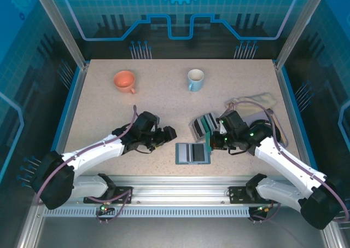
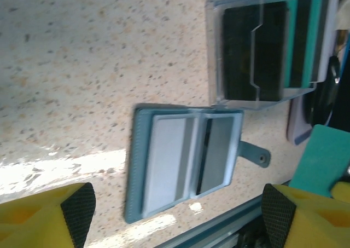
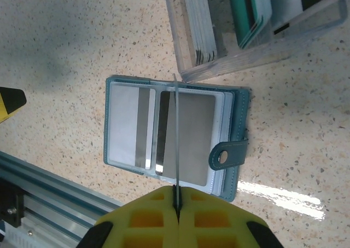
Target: Put the credit cards into the card holder
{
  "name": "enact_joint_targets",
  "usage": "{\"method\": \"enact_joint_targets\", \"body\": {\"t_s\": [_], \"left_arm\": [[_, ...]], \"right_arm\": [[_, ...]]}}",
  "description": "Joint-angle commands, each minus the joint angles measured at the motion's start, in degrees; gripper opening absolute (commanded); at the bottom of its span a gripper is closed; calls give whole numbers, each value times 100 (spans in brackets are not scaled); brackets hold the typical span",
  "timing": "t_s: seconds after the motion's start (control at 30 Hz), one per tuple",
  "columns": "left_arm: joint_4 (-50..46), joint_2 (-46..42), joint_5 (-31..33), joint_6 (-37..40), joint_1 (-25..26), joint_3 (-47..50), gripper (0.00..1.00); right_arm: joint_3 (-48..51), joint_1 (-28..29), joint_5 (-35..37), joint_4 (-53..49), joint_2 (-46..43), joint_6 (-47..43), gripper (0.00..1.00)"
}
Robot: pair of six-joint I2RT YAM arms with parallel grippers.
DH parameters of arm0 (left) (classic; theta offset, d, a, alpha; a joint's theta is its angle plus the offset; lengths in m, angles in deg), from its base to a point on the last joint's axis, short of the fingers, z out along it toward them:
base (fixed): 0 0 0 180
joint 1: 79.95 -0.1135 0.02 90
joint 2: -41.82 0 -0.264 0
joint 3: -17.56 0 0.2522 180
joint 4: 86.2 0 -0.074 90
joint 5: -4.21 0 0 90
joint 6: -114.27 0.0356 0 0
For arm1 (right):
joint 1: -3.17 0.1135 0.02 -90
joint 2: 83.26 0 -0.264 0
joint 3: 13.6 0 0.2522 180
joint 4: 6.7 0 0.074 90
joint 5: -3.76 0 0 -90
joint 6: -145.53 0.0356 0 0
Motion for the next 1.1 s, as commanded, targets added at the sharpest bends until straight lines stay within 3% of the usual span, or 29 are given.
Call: {"method": "enact_joint_targets", "body": {"t_s": [0.0, 0.43, 0.7, 1.07], "left_arm": [[-170, -65, 92, 79, -10, 84, 82], [-14, 95, 193, -2, 475, 166, 82], [220, 964, 171, 7, 733, -144, 78], [357, 1696, 37, 64, 750, -460, 69]], "right_arm": [[-286, 188, 165, -161, 198, -346, 2], [-1094, 681, 1153, -505, 1333, -737, 2], [-359, 697, 378, 156, 1440, -427, 3], [-6, 706, 835, 61, 1585, -200, 2]]}}
